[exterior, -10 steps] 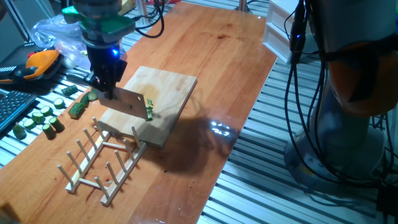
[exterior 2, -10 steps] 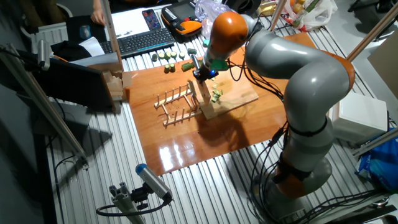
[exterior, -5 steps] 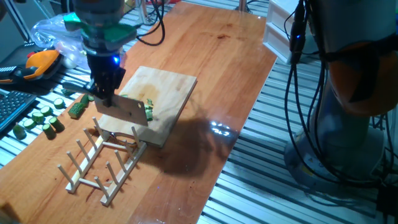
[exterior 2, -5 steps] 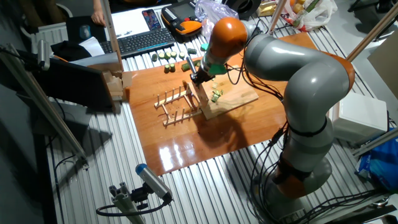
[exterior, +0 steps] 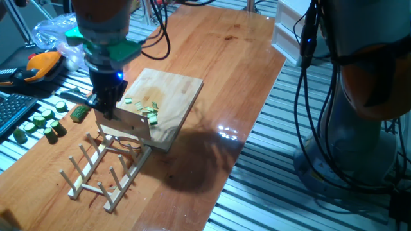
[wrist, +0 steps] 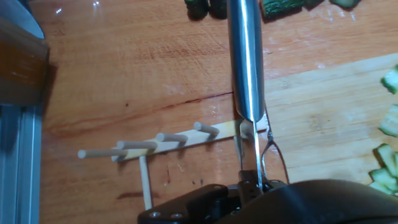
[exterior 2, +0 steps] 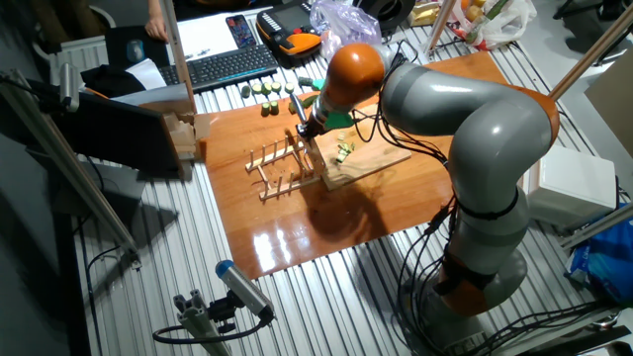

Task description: Chop the cucumber into shreds

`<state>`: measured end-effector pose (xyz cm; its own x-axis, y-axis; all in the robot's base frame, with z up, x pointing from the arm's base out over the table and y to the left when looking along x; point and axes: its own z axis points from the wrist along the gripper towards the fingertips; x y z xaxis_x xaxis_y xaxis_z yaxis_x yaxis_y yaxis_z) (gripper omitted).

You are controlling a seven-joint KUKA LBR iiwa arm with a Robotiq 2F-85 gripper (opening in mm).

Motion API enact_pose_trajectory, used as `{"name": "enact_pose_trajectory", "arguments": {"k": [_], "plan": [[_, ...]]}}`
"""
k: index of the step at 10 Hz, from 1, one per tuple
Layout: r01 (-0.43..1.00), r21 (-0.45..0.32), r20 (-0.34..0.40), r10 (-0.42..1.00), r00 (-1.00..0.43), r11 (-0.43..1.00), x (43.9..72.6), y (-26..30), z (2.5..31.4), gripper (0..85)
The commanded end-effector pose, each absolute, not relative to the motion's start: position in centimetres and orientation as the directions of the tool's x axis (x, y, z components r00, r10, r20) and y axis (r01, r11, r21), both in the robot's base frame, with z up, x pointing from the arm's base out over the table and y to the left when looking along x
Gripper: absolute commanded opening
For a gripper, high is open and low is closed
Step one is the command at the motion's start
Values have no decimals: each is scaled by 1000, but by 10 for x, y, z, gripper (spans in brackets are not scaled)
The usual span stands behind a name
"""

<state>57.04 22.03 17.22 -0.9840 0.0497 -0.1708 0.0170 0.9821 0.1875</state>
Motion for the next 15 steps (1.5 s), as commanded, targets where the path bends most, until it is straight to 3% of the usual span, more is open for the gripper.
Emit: {"name": "enact_pose_trajectory", "arguments": {"k": [1, 7, 11, 15], "plan": [[20, 190, -174, 54, -983, 982, 569, 222, 170, 0], [28, 164, -215, 63, -975, 986, 575, 233, 147, 0], [36, 127, -149, 54, -987, 991, 588, 237, 121, 0], [-48, 84, -167, -33, -985, 995, 590, 241, 111, 0]]}}
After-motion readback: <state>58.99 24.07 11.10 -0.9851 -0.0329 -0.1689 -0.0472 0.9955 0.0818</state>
